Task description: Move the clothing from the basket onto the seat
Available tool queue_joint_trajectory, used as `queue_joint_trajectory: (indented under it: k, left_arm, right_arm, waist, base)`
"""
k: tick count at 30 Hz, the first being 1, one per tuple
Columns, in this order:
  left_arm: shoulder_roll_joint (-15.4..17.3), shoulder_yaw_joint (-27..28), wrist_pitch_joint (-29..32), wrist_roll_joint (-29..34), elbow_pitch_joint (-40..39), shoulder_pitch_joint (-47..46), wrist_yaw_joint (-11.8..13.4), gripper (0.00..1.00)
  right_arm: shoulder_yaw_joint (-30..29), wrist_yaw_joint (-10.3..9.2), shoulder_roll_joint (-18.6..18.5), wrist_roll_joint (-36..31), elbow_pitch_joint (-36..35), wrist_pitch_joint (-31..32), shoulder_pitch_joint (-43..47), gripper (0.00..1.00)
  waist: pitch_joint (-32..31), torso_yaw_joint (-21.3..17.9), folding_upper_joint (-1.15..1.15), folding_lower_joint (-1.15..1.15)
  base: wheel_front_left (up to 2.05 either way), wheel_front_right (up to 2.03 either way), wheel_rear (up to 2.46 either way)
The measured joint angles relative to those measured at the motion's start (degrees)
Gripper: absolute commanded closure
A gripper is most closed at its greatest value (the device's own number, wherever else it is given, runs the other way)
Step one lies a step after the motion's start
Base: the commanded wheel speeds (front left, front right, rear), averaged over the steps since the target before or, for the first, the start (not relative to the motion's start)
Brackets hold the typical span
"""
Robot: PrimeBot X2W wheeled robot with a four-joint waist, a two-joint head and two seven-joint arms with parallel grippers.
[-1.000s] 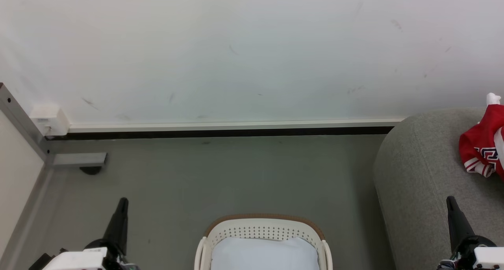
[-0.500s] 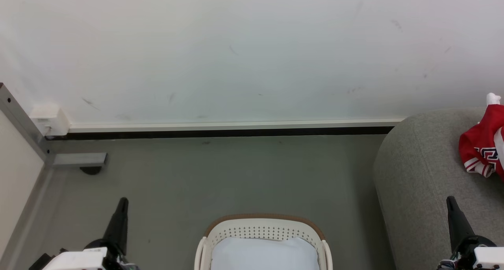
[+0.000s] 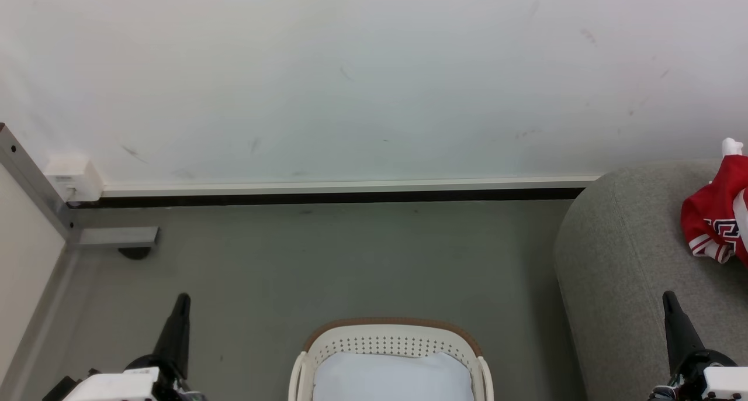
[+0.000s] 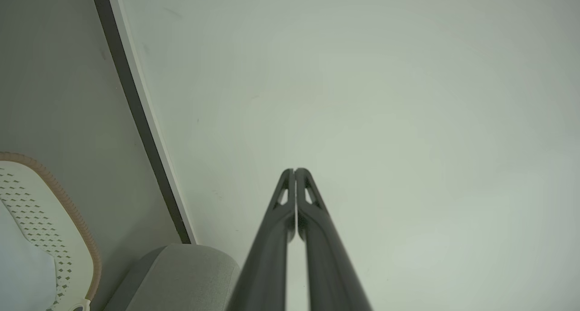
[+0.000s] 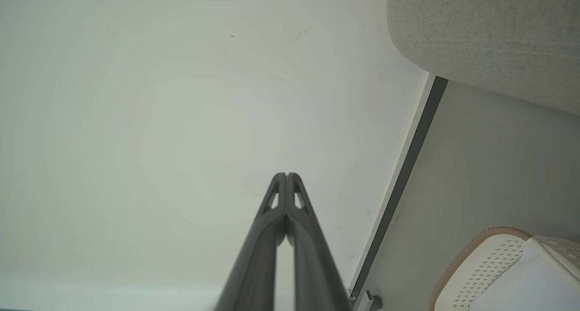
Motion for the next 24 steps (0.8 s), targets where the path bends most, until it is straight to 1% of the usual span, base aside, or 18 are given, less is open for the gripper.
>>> queue_joint_trajectory:
  k: [24]
  left_arm:
    - [0.0, 0.0, 0.0, 0.0, 0.0, 0.0, 0.0, 1.0]
  right_arm:
    - [0.0, 0.0, 0.0, 0.0, 0.0, 0.0, 0.0, 1.0]
  waist:
    - [0.0, 0.0, 0.0, 0.0]
  base:
    - [0.0, 0.0, 0.0]
